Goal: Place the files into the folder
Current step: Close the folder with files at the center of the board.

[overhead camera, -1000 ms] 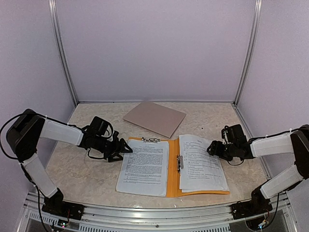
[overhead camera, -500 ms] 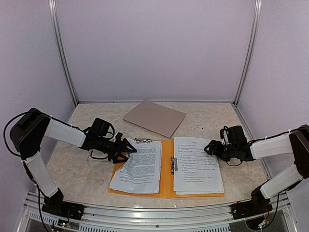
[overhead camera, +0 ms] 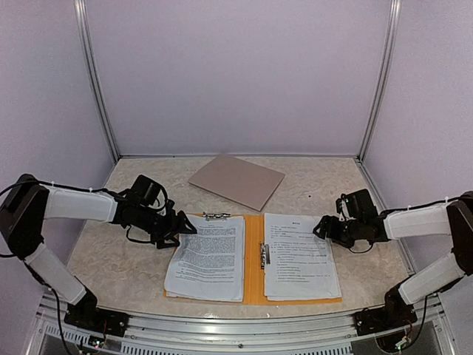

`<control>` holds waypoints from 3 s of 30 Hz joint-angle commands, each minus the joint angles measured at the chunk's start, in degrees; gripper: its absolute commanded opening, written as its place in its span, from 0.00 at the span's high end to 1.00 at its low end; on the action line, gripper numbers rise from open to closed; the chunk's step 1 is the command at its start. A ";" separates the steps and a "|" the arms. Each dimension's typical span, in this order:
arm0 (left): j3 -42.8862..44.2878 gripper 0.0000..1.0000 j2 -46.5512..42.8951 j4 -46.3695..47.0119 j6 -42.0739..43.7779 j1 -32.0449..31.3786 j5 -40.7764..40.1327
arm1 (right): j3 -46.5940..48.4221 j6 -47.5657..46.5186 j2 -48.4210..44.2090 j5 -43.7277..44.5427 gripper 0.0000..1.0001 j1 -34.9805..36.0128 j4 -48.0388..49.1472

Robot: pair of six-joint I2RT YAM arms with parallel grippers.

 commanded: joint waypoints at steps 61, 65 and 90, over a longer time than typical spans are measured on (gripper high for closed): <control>-3.07 0.01 -2.83 -5.51 0.35 4.27 -6.05 | 58.18 -52.35 44.07 36.52 0.40 63.76 -36.99; -3.24 0.01 -2.29 -5.13 0.35 4.27 -5.67 | 59.61 -51.97 45.30 40.67 0.50 64.82 -38.99; 0.50 0.01 -1.89 -7.59 2.24 4.36 -3.01 | 61.62 -45.58 43.65 49.58 0.97 66.21 -43.35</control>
